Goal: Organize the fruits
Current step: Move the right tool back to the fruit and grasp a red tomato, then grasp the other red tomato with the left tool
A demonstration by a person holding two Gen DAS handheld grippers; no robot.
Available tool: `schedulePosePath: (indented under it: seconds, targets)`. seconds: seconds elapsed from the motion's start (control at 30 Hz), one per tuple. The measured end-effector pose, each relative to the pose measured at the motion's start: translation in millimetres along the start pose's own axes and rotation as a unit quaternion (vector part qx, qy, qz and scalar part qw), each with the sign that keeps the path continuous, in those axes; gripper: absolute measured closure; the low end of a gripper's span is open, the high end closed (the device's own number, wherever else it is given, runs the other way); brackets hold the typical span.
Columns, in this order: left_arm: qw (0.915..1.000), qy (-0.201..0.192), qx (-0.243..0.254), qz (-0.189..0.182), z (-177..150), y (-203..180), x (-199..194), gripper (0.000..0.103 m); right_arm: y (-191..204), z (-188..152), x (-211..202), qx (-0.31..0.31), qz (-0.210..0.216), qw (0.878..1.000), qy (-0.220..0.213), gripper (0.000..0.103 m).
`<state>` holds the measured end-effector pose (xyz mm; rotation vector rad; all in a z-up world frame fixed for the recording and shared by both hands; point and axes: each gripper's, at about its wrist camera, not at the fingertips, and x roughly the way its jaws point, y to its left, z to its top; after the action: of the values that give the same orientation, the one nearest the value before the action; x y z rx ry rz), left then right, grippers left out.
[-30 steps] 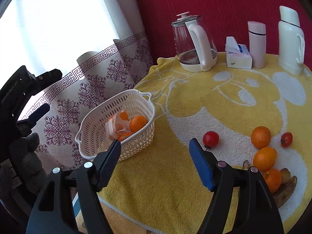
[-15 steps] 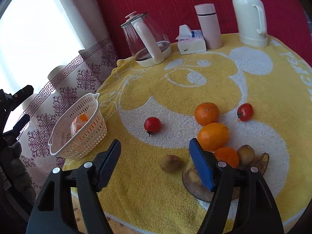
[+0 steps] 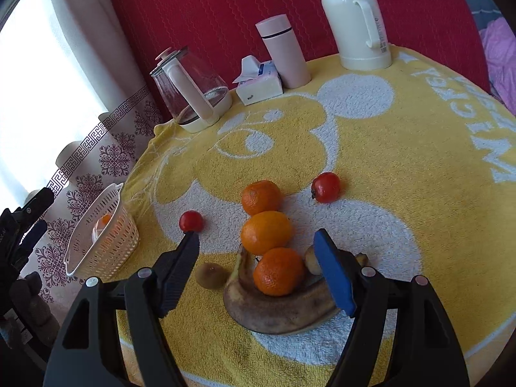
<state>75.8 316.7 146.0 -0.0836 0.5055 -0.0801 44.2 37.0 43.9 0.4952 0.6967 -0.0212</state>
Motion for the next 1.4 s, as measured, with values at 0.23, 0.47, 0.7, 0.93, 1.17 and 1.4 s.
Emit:
schedulePosePath:
  seconds: [0.23, 0.47, 0.7, 0.93, 1.17, 1.4]
  targets:
    - [0.9996, 0.013, 0.022, -0.009, -8.4, -16.4, 5.7, 0.003, -24.4, 11.2, -7.0, 0.027, -0.014, 0.999, -0.014, 0.029]
    - [0.9988, 0.029, 0.038, -0.016, -15.4, -25.5, 13.8, 0.003, -39.1, 27.3, 7.6, 0.051, -0.018, 0.999, -0.001, 0.029]
    - [0.9975, 0.044, 0.053, -0.015, -22.6, -30.8, 23.5, 0.003, -43.3, 50.0, 49.4, 0.053, -0.031, 0.998, 0.036, 0.042]
    - [0.9971, 0.054, 0.052, -0.015, -24.5, -28.9, 31.3, 0.003, -24.8, 42.2, 76.0, -0.035, -0.088, 0.994, 0.054, 0.048]
    - [0.9965, 0.075, 0.032, -0.016, -29.1, -21.2, 42.4, 0.003, -24.2, 40.0, 76.6, -0.061, -0.079, 0.994, 0.053, 0.044]
    - [0.9955, 0.082, 0.045, -0.01, -35.8, -26.5, 50.3, 0.003, -35.2, 39.7, 69.6, -0.035, -0.074, 0.996, 0.037, 0.061]
